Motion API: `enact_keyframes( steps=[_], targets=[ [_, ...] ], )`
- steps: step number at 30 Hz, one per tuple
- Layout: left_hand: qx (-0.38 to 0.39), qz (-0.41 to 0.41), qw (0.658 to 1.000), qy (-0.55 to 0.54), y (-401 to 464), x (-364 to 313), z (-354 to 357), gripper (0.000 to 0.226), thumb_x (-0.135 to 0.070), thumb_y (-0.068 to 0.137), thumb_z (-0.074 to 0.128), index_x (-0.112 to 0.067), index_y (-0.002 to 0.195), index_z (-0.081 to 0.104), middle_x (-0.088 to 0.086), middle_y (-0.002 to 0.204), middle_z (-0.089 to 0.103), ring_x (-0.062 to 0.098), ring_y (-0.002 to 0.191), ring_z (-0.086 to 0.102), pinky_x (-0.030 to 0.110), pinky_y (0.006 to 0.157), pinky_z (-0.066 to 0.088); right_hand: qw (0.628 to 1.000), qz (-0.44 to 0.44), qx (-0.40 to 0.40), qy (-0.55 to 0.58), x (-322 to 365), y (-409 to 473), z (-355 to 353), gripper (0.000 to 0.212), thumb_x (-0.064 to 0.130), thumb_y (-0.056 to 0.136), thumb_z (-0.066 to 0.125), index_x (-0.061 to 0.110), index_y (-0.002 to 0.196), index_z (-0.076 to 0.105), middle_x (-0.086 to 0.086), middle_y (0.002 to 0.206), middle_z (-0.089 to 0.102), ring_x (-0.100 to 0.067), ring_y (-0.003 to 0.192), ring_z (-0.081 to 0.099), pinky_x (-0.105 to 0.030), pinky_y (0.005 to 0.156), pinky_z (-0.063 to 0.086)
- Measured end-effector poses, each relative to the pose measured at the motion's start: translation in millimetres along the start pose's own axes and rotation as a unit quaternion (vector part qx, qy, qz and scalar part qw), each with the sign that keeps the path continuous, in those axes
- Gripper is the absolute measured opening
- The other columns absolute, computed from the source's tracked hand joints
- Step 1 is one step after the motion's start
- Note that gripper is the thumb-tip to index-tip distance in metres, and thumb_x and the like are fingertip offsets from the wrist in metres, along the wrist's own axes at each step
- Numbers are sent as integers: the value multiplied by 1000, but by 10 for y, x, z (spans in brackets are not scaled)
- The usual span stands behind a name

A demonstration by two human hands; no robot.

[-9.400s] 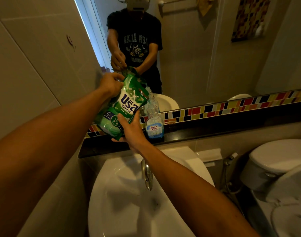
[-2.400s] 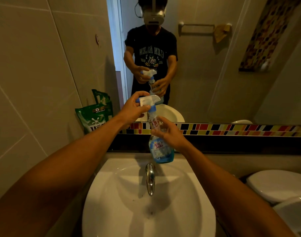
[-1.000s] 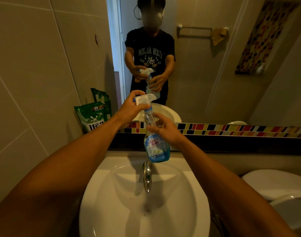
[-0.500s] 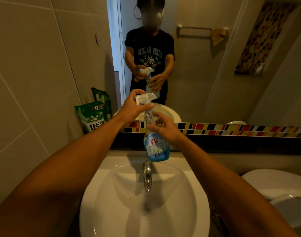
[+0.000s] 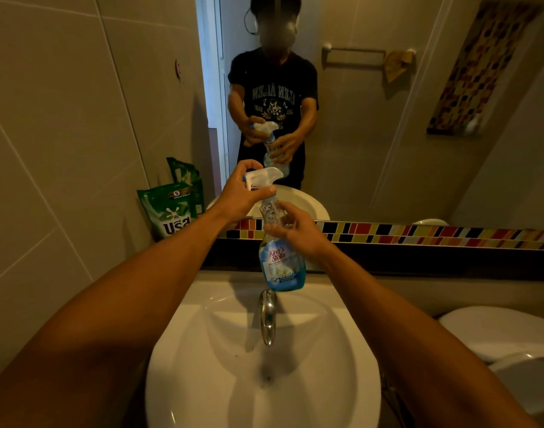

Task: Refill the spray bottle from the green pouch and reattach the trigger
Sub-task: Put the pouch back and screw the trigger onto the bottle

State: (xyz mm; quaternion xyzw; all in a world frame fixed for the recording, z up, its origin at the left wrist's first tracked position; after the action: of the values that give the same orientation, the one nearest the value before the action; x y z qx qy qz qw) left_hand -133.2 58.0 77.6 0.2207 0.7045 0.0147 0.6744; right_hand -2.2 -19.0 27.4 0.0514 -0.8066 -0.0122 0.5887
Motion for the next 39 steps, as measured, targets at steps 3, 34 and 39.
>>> enact_keyframes(
  steps=[3,34,39],
  targets=[
    [10,-9,1000,8,7,12,-15,50,-7,84,75,-24,124,51,13,125,57,26,102,65,21,67,56,1000,4,-5,6,-21,5,-15,63,19,97,71,22,153,42,9,109,64,-13,99,68,-31,83,59],
    [-3,2,1000,22,-60,3,-48,59,-17,84,76,-20,133,43,12,129,53,26,108,63,25,74,59,1000,-5,4,-12,76,-55,40,59,18,99,68,22,152,42,11,109,63,-11,97,68,-29,82,57],
    [-20,14,999,33,-91,-13,-63,59,-12,82,78,-19,130,44,5,122,54,23,107,62,31,80,60,1000,-2,2,-10,78,-60,60,61,16,99,68,21,154,40,12,108,62,-11,96,68,-34,87,60]
  ],
)
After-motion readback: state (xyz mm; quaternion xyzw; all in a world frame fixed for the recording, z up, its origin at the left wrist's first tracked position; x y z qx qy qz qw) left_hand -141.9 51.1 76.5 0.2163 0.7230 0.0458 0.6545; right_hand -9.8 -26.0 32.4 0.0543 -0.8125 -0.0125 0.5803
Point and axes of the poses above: each hand's wrist, its own y-axis towards the middle knuckle, its own z-axis out of the palm, x = y × z, the point moved 8 cm from there along y, towards the middle knuckle
